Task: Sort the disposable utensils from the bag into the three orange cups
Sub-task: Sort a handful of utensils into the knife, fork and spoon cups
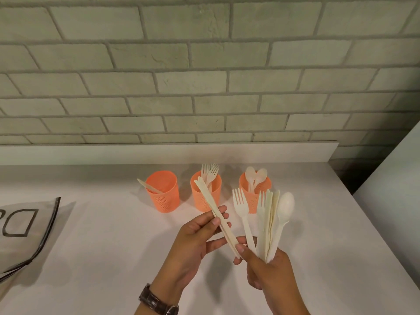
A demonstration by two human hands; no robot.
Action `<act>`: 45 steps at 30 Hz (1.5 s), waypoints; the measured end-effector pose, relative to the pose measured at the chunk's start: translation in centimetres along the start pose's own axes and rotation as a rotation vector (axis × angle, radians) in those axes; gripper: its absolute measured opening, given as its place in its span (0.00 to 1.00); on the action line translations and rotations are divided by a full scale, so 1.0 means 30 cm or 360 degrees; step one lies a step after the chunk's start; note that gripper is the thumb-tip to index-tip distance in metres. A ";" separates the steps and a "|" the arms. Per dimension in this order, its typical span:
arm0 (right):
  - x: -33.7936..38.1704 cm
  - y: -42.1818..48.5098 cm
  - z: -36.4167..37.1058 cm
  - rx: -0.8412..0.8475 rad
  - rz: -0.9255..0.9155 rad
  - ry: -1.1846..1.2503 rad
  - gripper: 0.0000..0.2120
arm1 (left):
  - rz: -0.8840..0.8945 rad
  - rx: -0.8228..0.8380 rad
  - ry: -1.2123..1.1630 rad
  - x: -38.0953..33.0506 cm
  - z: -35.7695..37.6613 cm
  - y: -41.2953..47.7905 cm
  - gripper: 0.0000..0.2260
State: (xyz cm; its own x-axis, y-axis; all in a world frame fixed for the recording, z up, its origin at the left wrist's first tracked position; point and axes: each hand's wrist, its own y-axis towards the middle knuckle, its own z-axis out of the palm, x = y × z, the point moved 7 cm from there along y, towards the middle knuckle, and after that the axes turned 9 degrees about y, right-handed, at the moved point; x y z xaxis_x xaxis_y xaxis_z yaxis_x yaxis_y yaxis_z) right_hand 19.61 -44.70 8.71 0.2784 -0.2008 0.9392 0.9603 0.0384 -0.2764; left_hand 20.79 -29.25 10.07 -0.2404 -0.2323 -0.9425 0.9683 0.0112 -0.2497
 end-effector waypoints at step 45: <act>-0.020 -0.045 -0.003 0.0189 0.0200 0.0239 0.09 | -0.0100 -0.0026 -0.0054 0.011 -0.011 -0.025 0.11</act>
State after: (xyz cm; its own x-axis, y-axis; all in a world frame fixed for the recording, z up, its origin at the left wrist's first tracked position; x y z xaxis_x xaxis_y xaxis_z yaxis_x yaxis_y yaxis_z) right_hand 18.14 -44.72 8.52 0.3988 -0.3302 0.8555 0.9161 0.1855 -0.3554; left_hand 19.95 -29.00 9.88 -0.2978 -0.2660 -0.9168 0.9500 0.0116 -0.3120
